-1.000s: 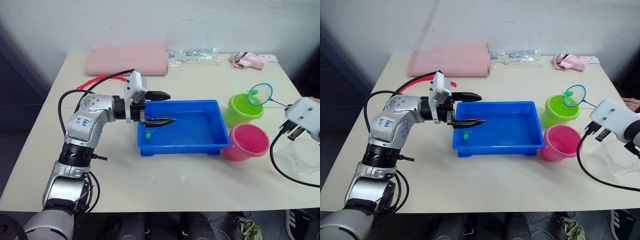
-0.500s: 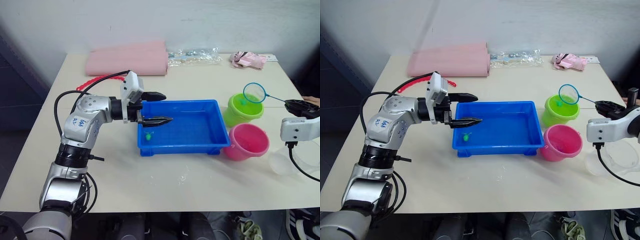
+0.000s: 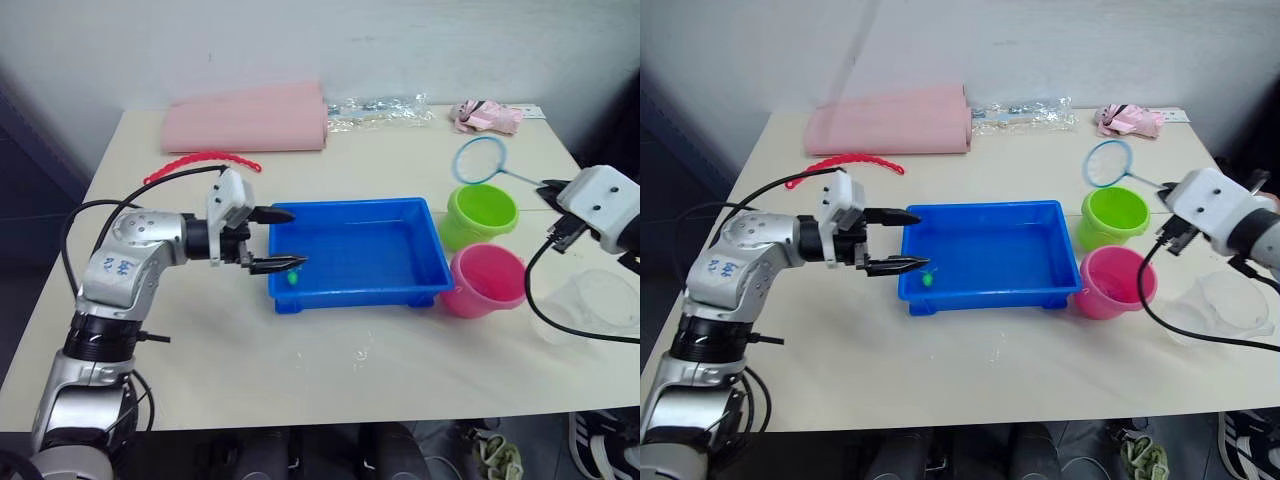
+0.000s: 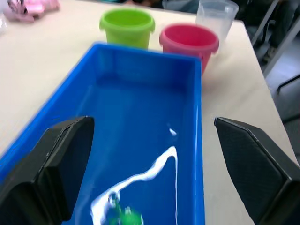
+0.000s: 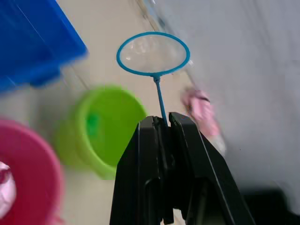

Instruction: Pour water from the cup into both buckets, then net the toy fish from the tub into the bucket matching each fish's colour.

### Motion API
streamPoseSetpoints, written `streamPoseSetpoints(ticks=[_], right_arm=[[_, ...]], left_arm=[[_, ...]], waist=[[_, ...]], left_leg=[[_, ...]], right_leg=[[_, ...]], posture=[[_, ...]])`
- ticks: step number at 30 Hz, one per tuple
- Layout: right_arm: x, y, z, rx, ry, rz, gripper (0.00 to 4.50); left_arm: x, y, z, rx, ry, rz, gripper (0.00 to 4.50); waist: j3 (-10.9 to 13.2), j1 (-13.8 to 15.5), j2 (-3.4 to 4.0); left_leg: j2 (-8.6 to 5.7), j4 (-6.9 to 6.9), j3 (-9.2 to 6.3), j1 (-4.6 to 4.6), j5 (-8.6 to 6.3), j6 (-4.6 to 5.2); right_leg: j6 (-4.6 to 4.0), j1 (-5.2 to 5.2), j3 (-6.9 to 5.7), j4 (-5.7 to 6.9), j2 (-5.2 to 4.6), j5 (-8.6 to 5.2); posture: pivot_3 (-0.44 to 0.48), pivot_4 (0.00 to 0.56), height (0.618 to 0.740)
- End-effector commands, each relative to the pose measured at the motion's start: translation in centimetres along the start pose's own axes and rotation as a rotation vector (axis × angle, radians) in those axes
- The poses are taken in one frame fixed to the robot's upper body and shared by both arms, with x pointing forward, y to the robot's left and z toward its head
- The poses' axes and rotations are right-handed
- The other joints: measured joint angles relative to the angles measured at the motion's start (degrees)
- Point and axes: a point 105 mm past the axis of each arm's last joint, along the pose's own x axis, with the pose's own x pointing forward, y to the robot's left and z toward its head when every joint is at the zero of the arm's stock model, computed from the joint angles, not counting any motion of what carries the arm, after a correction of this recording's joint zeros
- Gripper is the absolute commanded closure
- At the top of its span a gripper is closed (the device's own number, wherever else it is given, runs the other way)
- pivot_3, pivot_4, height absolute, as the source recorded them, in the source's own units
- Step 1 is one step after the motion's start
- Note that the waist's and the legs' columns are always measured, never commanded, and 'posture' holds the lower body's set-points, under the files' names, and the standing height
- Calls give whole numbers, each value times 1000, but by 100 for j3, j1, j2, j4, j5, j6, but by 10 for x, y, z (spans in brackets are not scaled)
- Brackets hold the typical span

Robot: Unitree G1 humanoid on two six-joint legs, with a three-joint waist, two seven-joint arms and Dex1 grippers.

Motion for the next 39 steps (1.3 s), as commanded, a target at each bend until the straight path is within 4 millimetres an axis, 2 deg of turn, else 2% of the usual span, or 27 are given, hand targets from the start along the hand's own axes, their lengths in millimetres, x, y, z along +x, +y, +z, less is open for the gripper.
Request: streamPoseSetpoints(ticks=[1,5,8,13,17,21,25,29,33,39], right_arm=[[18,42,44,63,-170,209,4500],[42,94,54,35,-210,374,4500],[57,119,51,-44,-215,433,4500],[84,141,42,-292,-223,445,4500],[91,155,48,-255,-288,491,4500],[83,174,58,-156,-351,596,4500],[78,177,67,71,-355,640,4500],[73,171,67,256,-298,660,4500],[63,154,62,544,-192,667,4500],[53,127,56,724,-124,558,4500]], left_arm=[[-27,-10,-8,36,84,5,26],[-43,-17,-15,19,138,33,26],[-51,-19,-17,8,156,70,26],[-59,-25,-18,-4,172,105,26],[-63,-27,-14,-12,163,137,26],[-65,-29,-14,-20,165,154,26],[-65,-30,-15,-25,163,162,26],[-62,-29,-13,-22,153,162,26],[-52,-22,-5,-26,83,149,26],[-30,-13,10,-19,-21,107,26]], waist=[[1,-33,-4],[1,36,-6],[1,60,-6],[1,3,-6],[1,-31,-6],[1,-28,-6],[-1,-11,-9],[-1,-11,-9],[-1,9,-8],[-1,7,-8]], left_leg=[[3,-1,1,1,-1,-1],[-4,2,-1,-1,-3,-1],[-8,4,0,-4,-3,1],[-8,2,5,-2,-3,-1],[-4,-1,5,-1,-1,-4],[-2,-3,5,-1,-2,-6],[-2,-1,-1,1,-2,-5],[-2,-1,0,0,-2,-5],[-3,-1,0,-1,-2,-5],[-5,-3,2,0,-2,-5]], right_leg=[[0,0,1,-2,0,0],[0,-2,0,0,-9,0],[0,-5,2,2,-14,0],[0,-10,5,7,-13,0],[-3,-11,5,7,-8,-2],[-3,-11,5,6,-4,-3],[-4,-5,5,7,-4,-3],[-4,-6,7,7,-4,-2],[-4,-7,7,8,-5,-2],[-4,-9,6,10,-5,-2]], posture=[[0,150,738],[0,150,738],[0,150,738],[0,150,738],[0,150,738],[0,150,738],[0,150,738],[0,150,738],[0,150,738],[0,150,738]])
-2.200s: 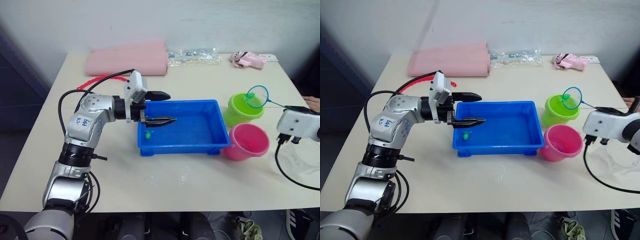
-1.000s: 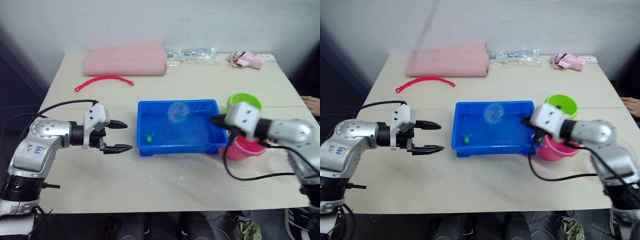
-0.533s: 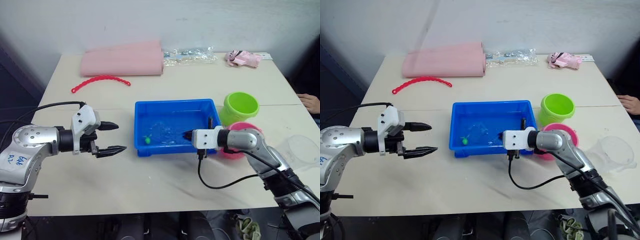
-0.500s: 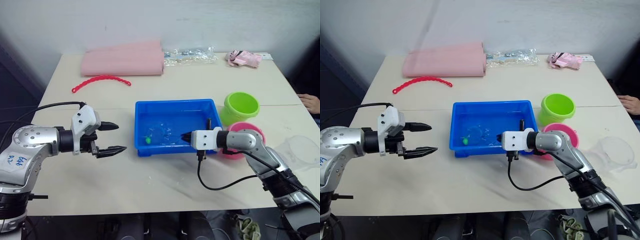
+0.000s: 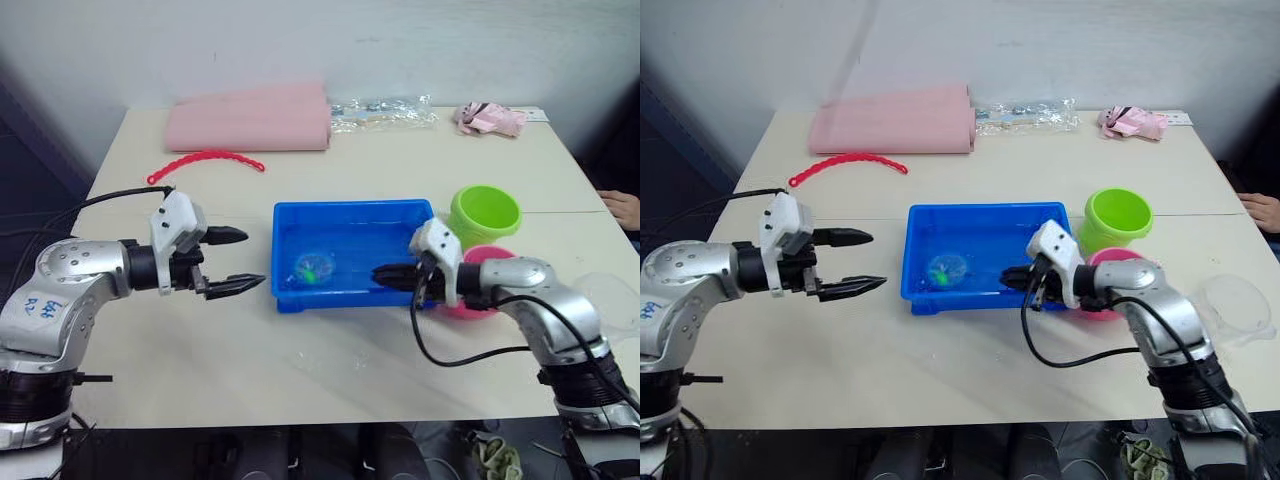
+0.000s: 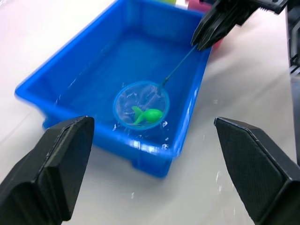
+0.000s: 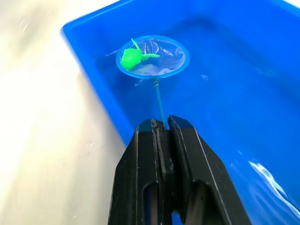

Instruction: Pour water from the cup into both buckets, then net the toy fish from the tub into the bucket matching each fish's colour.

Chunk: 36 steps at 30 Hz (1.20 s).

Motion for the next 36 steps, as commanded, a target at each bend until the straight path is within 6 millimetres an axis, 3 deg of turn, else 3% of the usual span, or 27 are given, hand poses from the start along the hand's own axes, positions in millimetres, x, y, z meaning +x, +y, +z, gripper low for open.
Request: streamPoseSetpoints(ticks=[1,5,12,19,22,25,31,36], right_arm=[[-19,-6,20,20,-62,-81,4500],[-49,-18,37,1,-104,-221,4500],[-122,-40,59,-45,-130,-535,4500],[-174,-64,57,-203,3,-819,4500],[-180,-72,49,-413,156,-882,4500],[-177,-79,40,-785,389,-873,4500],[-171,-89,20,-1453,725,-676,4500],[-181,-97,20,-1580,765,-670,4500]], left_arm=[[12,2,18,26,-84,-35,26],[33,4,40,19,-176,-93,26],[62,3,61,50,-240,-202,26],[80,-3,68,75,-272,-278,26],[84,-4,70,78,-283,-285,26],[85,-8,70,80,-288,-290,26],[83,-9,69,75,-290,-281,26],[80,-8,68,75,-275,-276,26]], waist=[[0,9,0],[0,63,0],[0,145,-1],[0,123,-1],[0,122,-1],[0,119,-1],[1,86,0],[1,96,-1]], left_leg=[[0,0,1,0,0,0],[-4,1,2,-3,0,0],[-5,1,9,-2,0,2],[-5,-1,15,-1,0,4],[-7,-1,17,-1,0,4],[-8,0,21,1,0,4],[-2,1,27,3,1,3],[0,2,23,2,2,3]], right_leg=[[0,0,0,0,0,0],[1,-1,1,-1,-1,0],[1,-2,4,-2,0,1],[4,-2,8,-4,1,2],[4,-3,11,-4,0,2],[6,-4,15,-3,0,3],[6,-9,24,0,-1,2],[6,-5,22,-4,0,2]], posture=[[0,150,738],[0,150,738],[0,150,738],[0,150,738],[0,150,738],[0,150,738],[0,150,738],[0,150,738]])
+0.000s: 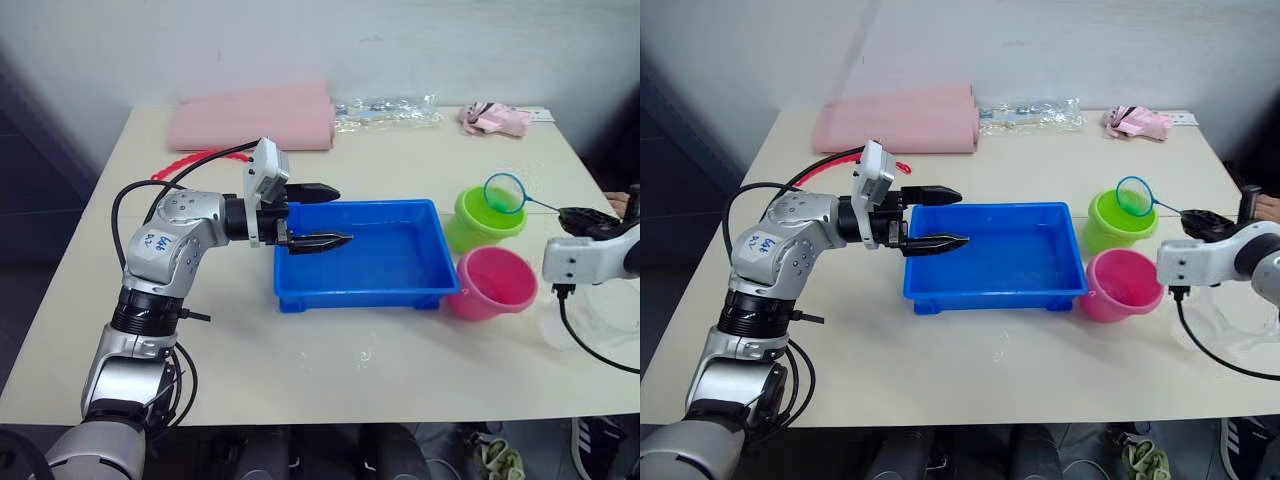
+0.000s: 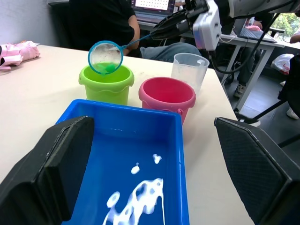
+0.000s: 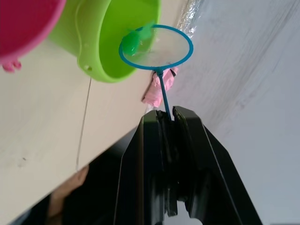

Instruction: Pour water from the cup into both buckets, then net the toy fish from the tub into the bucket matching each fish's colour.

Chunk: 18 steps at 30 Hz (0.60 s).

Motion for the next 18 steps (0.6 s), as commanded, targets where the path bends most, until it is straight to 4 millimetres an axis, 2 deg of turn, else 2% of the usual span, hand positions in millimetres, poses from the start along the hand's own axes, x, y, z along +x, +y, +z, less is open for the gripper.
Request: streamPoseSetpoints(ticks=[1,4,5,7,9,10,11,13,15,18], right_arm=[[-5,-21,-13,-91,27,-94,4500],[-9,-28,-17,-90,24,-121,4500],[-10,-28,-18,-22,12,-130,4500],[-12,-27,-20,167,-6,-154,4500],[-13,-25,-14,525,-67,-167,4500],[-14,-30,-1,756,-161,-171,4500],[-17,-34,11,906,-246,-157,4500],[-27,-45,48,1206,-482,-56,4500],[-39,-51,80,1372,-671,88,4500],[-59,-47,123,1460,-894,327,4500]], left_arm=[[-4,-4,9,44,-8,-4,26],[-5,-6,6,38,5,-10,26],[-5,-8,3,41,20,-20,26],[-5,-12,-2,45,45,-38,26],[-9,-18,-8,42,72,-62,26],[-14,-23,-11,32,92,-82,26],[-17,-26,-14,25,105,-97,26],[-32,-40,-22,2,161,-154,26],[-44,-51,-27,-16,208,-192,26],[-63,-69,-36,-40,291,-252,26]], waist=[[0,-1,0],[0,-9,0],[0,-8,0],[0,-8,0],[1,2,-5],[2,11,-6],[2,15,-6],[4,5,2],[5,-10,9],[6,10,5]], left_leg=[[0,0,-1,0,0,0],[0,0,-1,0,0,-1],[1,0,-2,0,0,-1],[1,-1,-3,0,0,-1],[3,0,-17,1,1,-1],[3,5,-22,0,0,-1],[3,4,-24,-1,1,0],[3,6,-28,-2,0,0],[8,3,-27,-2,0,0],[9,5,-31,1,-1,2]], right_leg=[[0,0,0,0,0,0],[0,0,-1,1,0,0],[0,1,-1,0,1,0],[0,2,-1,-2,1,0],[0,16,-16,-10,6,0],[0,20,-21,-9,8,0],[-1,20,-21,-10,8,0],[-1,17,-24,-4,8,0],[-2,14,-21,-4,8,0],[-4,19,-24,-4,7,-1]], posture=[[0,150,738],[0,150,738],[0,150,738],[0,150,738],[0,150,738],[0,150,738],[0,150,738],[0,150,738],[0,150,738],[0,150,738]])
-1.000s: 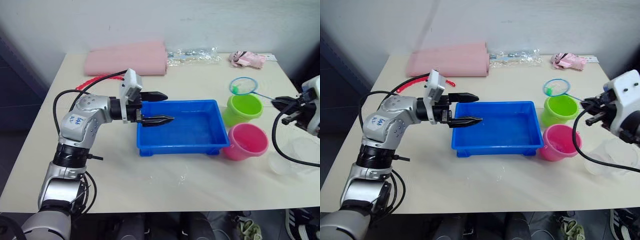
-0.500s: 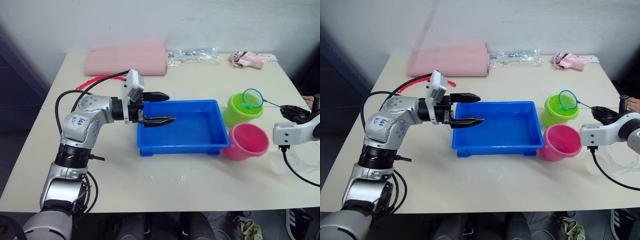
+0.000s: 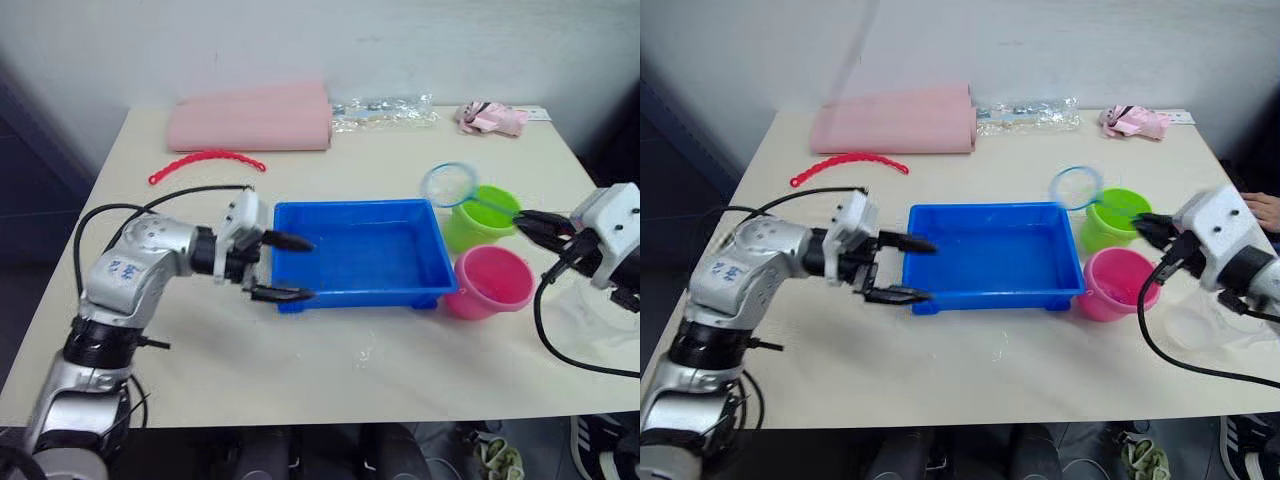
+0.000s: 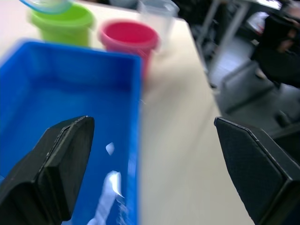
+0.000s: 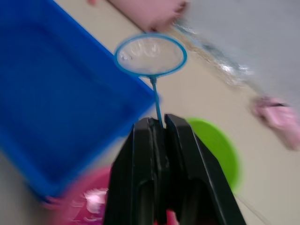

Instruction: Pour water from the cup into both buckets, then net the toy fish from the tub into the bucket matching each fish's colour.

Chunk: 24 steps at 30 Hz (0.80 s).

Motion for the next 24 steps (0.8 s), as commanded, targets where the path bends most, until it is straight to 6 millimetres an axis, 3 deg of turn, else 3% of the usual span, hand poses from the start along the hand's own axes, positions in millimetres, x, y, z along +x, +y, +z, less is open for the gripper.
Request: streamPoseSetpoints(ticks=[1,3,6,9,15,18,21,23,24], right_arm=[[1,58,13,162,-63,320,4500],[2,83,4,188,-34,449,4500],[5,104,-10,172,-4,554,4500],[12,129,-39,65,55,671,4500],[33,139,-95,-200,153,689,4500],[36,134,-109,-221,182,651,3404],[30,125,-114,-203,212,611,1961],[17,113,-102,-149,215,540,961],[12,110,-97,-129,214,519,671]], left_arm=[[-14,-30,-5,22,74,-104,26],[-20,-43,-15,11,131,-126,26],[-25,-53,-29,15,200,-132,26],[-29,-59,-45,22,266,-106,26],[-32,-53,-60,15,277,4,26],[-31,-46,-58,8,248,47,0],[-29,-43,-52,-23,198,60,0],[-29,-40,-47,-48,159,52,0],[-29,-40,-44,-55,147,48,0]], waist=[[0,21,-6],[-1,45,-7],[-1,40,-7],[-3,16,-9],[-3,26,-9],[-3,23,-10],[-3,21,-9],[-2,31,-8],[-1,41,-5]], left_leg=[[1,0,-1,-1,-1,1],[-4,0,-4,-2,-6,8],[-15,1,-1,-3,-12,15],[-15,1,7,0,-13,15],[-12,0,22,-1,-13,10],[-12,0,22,-1,-13,10],[-11,0,22,-1,-12,9],[-9,0,21,-1,-11,8],[-10,0,21,-1,-11,8]], right_leg=[[0,1,-1,-3,-1,0],[-1,3,-4,-7,-8,0],[3,4,-1,-8,-20,2],[6,-1,7,-6,-20,4],[4,-17,17,2,-13,2],[4,-14,17,1,-14,2],[4,-15,17,3,-12,2],[4,-14,16,3,-9,2],[4,-14,16,3,-10,2]], posture=[[0,150,738],[0,150,738],[0,150,738],[0,150,738],[0,150,738],[0,150,738],[0,150,738],[0,150,738],[0,150,738]])
